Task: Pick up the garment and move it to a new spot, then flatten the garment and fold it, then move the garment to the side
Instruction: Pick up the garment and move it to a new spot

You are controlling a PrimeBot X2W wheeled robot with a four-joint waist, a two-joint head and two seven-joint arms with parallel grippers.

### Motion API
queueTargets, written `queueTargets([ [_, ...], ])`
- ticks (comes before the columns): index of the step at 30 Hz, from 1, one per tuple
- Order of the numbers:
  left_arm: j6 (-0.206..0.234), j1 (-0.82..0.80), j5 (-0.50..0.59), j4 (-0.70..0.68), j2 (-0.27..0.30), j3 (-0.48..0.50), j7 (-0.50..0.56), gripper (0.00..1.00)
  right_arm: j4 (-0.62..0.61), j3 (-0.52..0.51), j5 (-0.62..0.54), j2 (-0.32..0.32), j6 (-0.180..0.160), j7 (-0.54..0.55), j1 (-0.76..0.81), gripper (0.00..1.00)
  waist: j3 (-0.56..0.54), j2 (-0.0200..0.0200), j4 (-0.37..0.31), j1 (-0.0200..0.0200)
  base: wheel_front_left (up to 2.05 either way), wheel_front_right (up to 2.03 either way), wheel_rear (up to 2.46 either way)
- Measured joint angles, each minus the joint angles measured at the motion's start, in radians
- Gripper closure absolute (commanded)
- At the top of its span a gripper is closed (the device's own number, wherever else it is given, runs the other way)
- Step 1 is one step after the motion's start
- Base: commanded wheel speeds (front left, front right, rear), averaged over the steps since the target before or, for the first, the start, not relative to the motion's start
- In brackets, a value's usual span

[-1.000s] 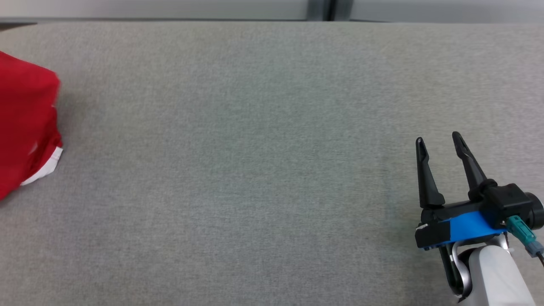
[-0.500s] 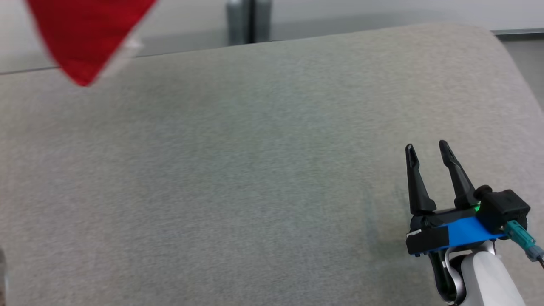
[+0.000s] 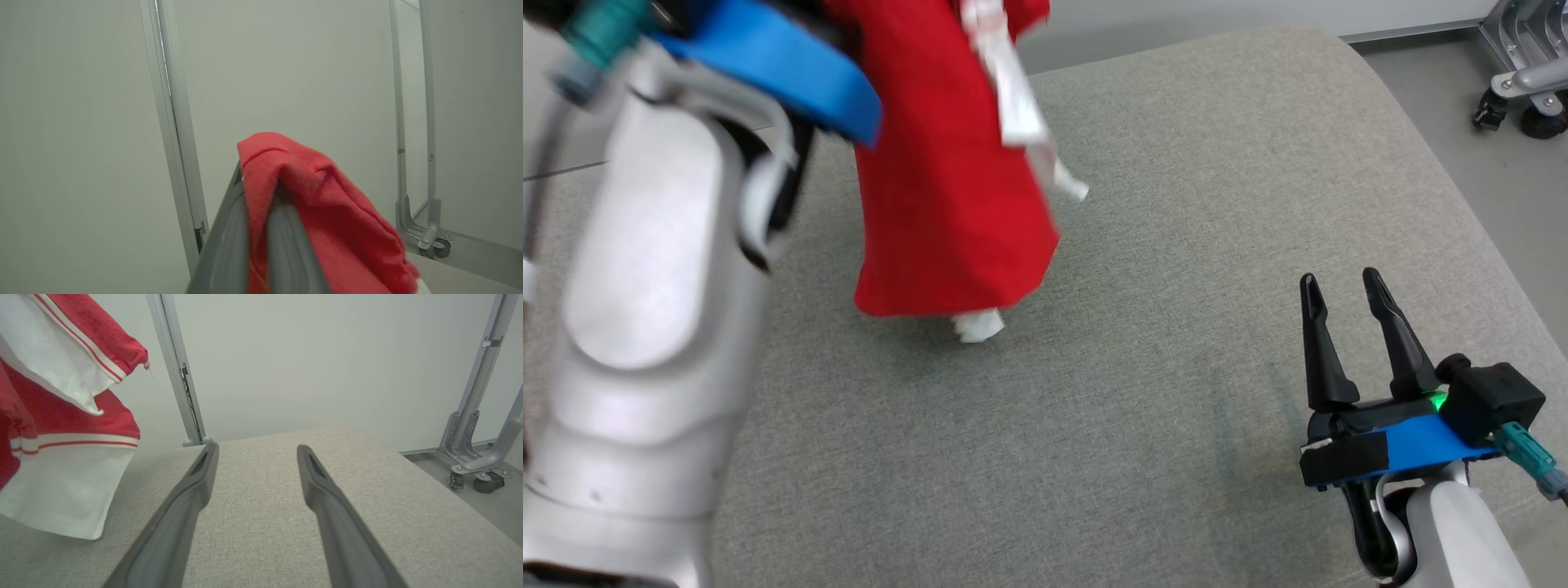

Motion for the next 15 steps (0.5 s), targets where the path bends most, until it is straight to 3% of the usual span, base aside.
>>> queueTargets([
  [7, 0.011, 0.294, -0.023, 0.066, -0.048, -0.072, -0.024, 1.0, -0.002, -0.001, 0.002, 0.0, 0.0, 0.0, 0.001, 0.0, -0.002, 0.0002, -0.004, 0.0, 0.0, 0.0, 0.0],
  [15, 0.019, 0.522, -0.051, 0.17, -0.093, -0.139, -0.042, 1.0, 0.003, -0.011, 0.0, 0.0, 0.0, 0.0, 0.005, 0.0, -0.008, 0.0002, 0.012, 0.0, 0.0, 0.0, 0.0],
])
